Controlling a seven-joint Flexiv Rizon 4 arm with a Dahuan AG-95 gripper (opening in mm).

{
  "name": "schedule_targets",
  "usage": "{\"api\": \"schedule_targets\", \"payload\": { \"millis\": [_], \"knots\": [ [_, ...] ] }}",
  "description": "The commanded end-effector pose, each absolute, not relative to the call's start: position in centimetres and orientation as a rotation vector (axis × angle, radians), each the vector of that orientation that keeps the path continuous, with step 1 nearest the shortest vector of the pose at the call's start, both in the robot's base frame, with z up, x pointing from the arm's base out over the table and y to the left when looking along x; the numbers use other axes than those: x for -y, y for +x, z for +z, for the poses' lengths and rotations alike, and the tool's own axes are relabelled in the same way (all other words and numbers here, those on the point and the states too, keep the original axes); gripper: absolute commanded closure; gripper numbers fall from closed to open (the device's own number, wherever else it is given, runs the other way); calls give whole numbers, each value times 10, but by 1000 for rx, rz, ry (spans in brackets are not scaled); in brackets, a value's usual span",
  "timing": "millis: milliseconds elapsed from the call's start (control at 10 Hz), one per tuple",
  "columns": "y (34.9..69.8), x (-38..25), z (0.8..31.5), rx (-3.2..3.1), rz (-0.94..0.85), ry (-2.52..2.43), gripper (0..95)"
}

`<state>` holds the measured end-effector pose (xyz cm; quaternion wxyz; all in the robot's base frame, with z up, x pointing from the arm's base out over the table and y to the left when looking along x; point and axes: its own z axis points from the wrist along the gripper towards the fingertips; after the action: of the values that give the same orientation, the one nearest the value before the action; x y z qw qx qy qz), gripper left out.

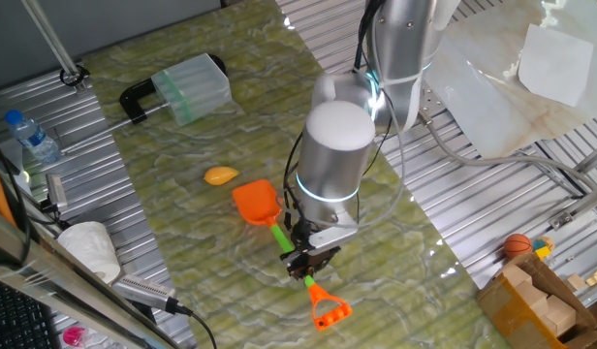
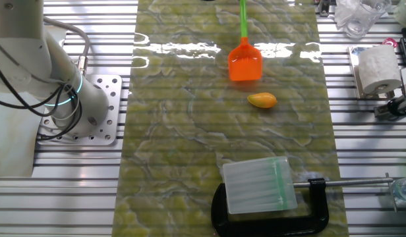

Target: Use a shovel to scoop up an object

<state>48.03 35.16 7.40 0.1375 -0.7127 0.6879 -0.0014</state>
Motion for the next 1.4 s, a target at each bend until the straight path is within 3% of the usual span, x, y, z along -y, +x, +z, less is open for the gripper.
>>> {"api": "schedule_targets", "payload": {
  "millis": [100, 1400],
  "knots": [
    [480, -353, 75, -1974, -1, -2078, 950],
    [478, -351, 78, -1877, 94, -2057, 950]
  ]
}}
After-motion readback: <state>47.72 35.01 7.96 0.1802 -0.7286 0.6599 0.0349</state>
